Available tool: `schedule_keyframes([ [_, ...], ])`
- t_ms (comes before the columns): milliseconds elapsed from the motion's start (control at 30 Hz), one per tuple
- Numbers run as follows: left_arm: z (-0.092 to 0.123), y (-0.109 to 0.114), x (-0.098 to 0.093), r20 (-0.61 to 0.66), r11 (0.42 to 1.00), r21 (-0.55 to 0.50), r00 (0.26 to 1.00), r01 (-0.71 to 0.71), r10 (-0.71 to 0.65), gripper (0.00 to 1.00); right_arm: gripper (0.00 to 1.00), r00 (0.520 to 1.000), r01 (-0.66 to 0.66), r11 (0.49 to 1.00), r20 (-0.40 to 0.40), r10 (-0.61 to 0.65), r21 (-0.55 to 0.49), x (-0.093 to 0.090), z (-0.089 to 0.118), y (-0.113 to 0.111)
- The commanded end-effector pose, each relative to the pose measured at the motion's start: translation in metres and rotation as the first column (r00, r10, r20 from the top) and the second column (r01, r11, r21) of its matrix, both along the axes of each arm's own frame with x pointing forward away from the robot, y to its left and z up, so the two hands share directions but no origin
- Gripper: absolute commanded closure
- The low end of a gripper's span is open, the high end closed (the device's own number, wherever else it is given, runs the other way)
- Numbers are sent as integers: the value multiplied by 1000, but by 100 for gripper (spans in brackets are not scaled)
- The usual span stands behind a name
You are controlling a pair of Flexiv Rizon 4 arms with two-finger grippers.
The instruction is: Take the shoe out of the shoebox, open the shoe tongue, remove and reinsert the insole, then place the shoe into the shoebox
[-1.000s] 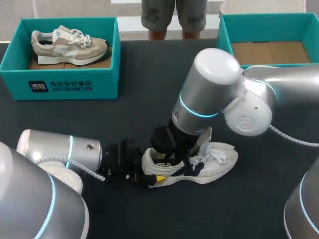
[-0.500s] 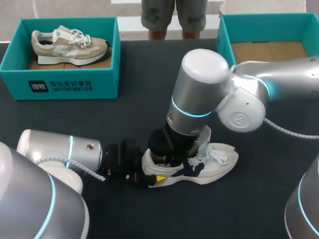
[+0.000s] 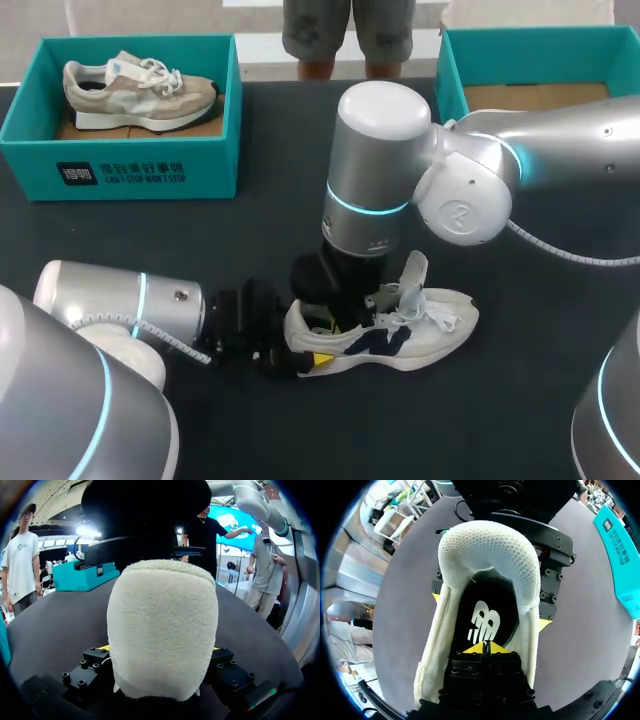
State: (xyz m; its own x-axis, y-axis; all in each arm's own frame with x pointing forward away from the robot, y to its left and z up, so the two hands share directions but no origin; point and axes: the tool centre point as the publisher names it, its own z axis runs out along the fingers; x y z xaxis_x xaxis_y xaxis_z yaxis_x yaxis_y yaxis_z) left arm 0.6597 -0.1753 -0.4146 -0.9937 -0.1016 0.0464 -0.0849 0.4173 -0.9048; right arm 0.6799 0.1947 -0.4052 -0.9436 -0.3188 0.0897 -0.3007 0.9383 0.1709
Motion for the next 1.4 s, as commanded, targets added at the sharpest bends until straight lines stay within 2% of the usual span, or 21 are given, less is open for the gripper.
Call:
schedule_keyframes([
  [33, -2, 2, -2, 0, 1000, 2, 1000, 0, 0, 100, 100, 1000, 0, 1000, -7, 0, 21, -7, -47, 10],
  [500, -2, 2, -2, 0, 1000, 2, 1000, 0, 0, 100, 100, 1000, 8, 992, -4, -7, 128, 5, 11, 14],
  [900, -2, 2, -2, 0, 1000, 2, 1000, 0, 0, 100, 100, 999, 39, 983, 12, -42, 182, 17, 39, 5],
  [1233, -2, 2, -2, 0, 1000, 2, 1000, 0, 0, 100, 100, 999, 40, 979, -22, -36, 199, 14, 37, 7],
  [1333, -2, 2, -2, 0, 1000, 2, 1000, 0, 0, 100, 100, 1000, 7, 982, -17, -4, 187, 6, 23, 13],
  [1367, -2, 2, -2, 0, 1000, 2, 1000, 0, 0, 100, 87, 1000, 1, 984, 3, -2, 179, 5, 17, 14],
  [1400, -2, 2, -2, 0, 1000, 2, 1000, 0, 0, 100, 81, 1000, -2, 984, 7, 0, 177, 3, 13, 16],
])
